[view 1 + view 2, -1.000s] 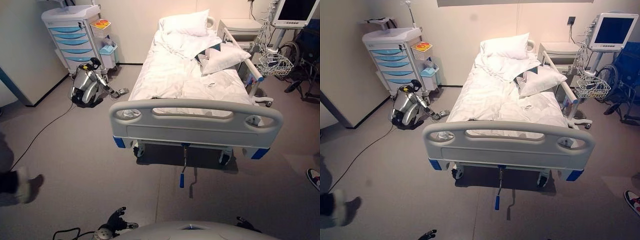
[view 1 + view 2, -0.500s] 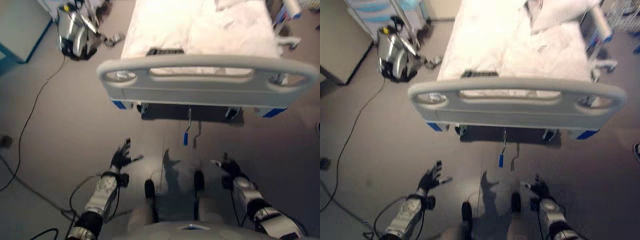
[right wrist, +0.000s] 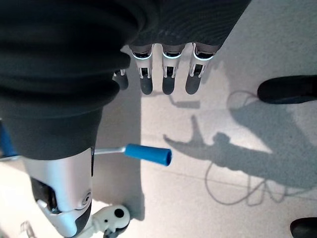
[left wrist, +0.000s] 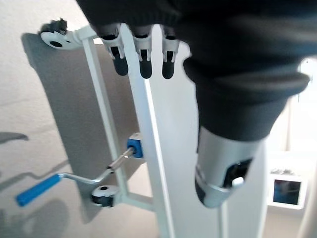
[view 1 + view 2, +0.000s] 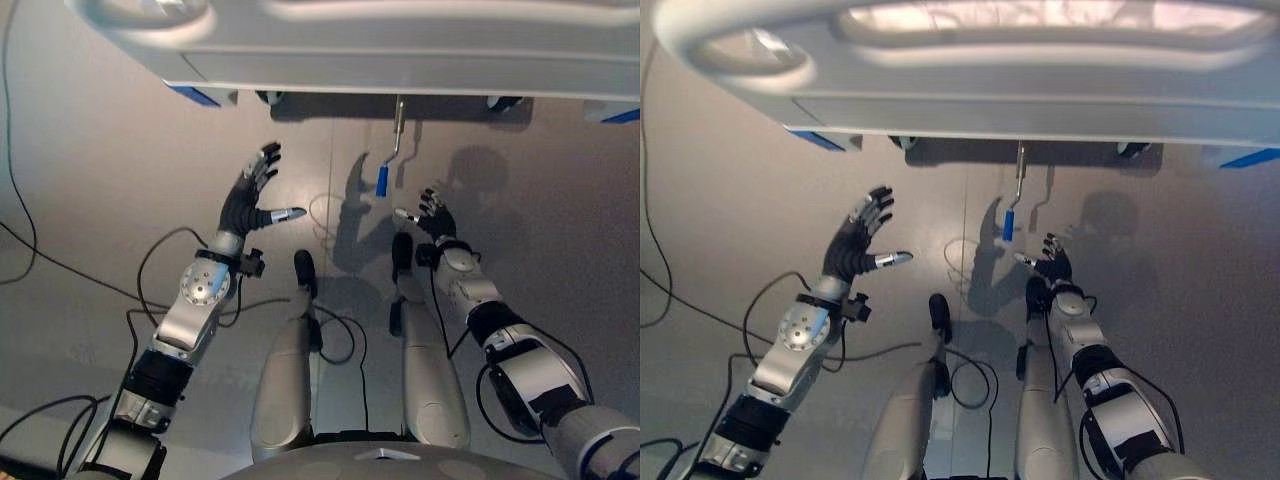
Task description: Raise the hospital bed
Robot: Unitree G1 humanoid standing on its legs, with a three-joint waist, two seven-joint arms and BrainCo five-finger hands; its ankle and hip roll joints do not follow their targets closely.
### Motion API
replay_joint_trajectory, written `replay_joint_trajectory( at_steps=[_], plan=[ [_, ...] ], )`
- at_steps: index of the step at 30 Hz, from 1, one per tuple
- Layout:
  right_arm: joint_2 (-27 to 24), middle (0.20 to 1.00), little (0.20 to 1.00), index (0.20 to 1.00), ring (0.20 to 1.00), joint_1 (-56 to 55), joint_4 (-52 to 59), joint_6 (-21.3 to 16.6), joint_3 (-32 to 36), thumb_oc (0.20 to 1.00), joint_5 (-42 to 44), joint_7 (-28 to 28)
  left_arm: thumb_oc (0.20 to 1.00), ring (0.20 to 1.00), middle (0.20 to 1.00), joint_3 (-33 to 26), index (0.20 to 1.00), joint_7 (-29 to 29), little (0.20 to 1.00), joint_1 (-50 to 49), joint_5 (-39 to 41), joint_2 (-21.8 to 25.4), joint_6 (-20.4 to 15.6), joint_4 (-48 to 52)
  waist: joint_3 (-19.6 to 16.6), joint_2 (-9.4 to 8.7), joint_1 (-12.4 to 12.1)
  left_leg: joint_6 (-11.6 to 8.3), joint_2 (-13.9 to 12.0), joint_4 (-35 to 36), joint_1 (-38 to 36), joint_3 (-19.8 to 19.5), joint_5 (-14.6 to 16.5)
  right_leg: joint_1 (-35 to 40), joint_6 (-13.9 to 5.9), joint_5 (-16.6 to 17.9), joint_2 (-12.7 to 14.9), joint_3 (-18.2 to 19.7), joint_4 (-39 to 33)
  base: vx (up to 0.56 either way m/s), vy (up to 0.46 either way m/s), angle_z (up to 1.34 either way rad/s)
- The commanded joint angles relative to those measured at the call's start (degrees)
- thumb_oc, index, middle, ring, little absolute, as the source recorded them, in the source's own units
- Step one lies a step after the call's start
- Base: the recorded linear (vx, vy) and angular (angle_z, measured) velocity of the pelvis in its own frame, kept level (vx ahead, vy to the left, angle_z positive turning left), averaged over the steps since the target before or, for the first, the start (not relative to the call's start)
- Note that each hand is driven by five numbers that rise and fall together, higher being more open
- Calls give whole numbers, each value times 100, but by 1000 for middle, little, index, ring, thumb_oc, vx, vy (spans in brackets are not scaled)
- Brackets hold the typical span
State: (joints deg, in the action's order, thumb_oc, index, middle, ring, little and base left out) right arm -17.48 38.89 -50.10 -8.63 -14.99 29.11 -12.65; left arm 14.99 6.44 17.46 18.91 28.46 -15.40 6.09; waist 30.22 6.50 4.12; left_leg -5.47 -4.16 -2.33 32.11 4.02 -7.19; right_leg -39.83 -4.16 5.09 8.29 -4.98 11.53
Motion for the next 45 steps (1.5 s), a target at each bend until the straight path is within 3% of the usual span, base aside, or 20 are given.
replay_joint_trajectory(
  at_steps=[1, 4, 10, 21, 34, 45],
  plan=[
    [241, 1000, 1000, 1000, 1000, 215, 220, -380, -66, 1000, 502, -168, 1000, 1000, 1000, -95, 1000, 161, 1000, 43, -21, 190, -442, 821, -43, -274, 40, 53, 33, -638, 284, 29, 335, -146, -426, -60, 20, 89, 141, 0, 0, 0],
    [337, 1000, 1000, 1000, 1000, 265, 706, -610, 38, 1000, 872, -292, 1000, 1000, 1000, -121, 1000, 369, 1000, 204, -38, 149, -473, 1215, -43, -236, 45, 51, 81, -816, 653, 27, 428, -488, -422, -102, 49, 142, 269, 13, 24, 1],
    [283, 1000, 1000, 1000, 1000, 433, 870, -690, 37, 1000, 1272, -272, 1000, 1000, 1000, -19, 1000, 482, 1000, 279, -101, 187, -470, 1461, -43, -189, 19, 73, 94, -969, 1045, 39, 492, -876, -418, -87, 70, 168, 356, 12, 30, 1],
    [83, 1000, 1000, 1000, 1000, 1557, -69, -549, -75, 1000, 1939, -153, 1000, 1000, 1000, 139, 1000, 554, 1000, 534, -31, 243, -469, 1769, -43, -132, -84, 76, 118, -956, 1461, 42, 490, -1281, -406, -56, 46, 156, 312, 3, 6, 1],
    [-32, 1000, 1000, 1000, 1000, 2409, -921, -289, -361, 1000, 1749, -63, 1000, 1000, 1000, 190, 1000, 655, 1000, 680, -92, 153, -475, 1797, -43, -108, -207, 104, 131, -928, 1607, -42, 497, -1398, -425, -67, 22, 87, 257, 3, 2, 0],
    [200, 1000, 1000, 1000, 1000, 2614, -1180, -113, -691, 1000, 1290, -6, 1000, 1000, 1000, 90, 1000, 744, 1000, 836, -79, 218, -512, 1949, -43, -222, -288, 160, 202, -1172, 1858, -185, 590, -1491, -419, -135, 86, 44, 404, 0, -4, 4]
  ],
)
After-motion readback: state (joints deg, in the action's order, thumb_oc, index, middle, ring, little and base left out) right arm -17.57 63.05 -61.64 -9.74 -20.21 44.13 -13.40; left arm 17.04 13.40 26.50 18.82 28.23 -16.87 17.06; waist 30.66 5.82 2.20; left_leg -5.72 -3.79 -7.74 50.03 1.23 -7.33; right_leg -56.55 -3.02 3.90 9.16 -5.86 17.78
